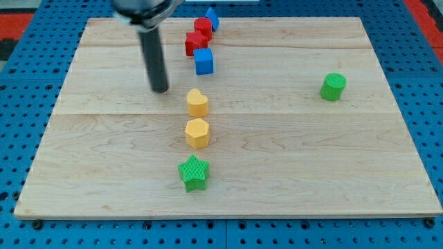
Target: Push the green star closer to green circle
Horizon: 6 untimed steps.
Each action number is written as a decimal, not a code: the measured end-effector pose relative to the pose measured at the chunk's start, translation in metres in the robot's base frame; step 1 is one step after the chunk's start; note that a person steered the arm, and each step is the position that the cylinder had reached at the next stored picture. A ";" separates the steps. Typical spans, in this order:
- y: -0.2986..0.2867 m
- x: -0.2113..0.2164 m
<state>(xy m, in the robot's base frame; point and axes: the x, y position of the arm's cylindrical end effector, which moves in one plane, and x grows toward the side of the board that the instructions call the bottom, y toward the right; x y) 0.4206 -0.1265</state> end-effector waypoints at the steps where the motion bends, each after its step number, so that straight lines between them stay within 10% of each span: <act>1: -0.021 0.102; 3: 0.117 0.154; 6: 0.237 0.045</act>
